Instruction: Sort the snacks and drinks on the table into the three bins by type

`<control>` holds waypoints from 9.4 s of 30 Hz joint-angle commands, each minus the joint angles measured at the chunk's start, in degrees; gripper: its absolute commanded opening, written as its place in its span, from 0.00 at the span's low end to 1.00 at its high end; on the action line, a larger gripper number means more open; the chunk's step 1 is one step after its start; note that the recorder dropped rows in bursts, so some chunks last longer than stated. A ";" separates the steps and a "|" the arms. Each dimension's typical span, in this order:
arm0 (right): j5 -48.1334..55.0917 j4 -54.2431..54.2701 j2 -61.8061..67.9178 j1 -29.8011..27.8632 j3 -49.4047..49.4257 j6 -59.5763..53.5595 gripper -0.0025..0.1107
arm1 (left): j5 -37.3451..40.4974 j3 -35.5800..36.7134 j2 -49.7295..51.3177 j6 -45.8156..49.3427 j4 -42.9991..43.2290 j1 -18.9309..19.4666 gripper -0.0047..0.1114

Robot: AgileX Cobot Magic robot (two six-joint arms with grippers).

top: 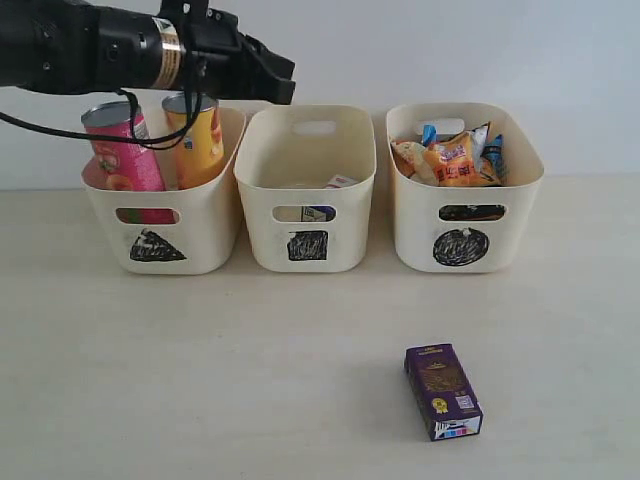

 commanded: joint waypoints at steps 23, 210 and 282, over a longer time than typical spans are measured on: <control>-0.39 -0.65 -0.31 -0.04 0.27 0.00 0.02 | 63.80 2.57 -10.07 74.56 -50.39 -0.07 0.07; -0.42 -0.67 -0.31 -0.04 0.27 0.00 0.02 | 67.41 -16.78 23.27 61.57 -84.16 -18.00 0.96; -0.16 -0.22 -0.31 -0.04 0.27 0.00 0.02 | 45.39 -18.96 9.08 66.41 -72.75 -15.70 0.07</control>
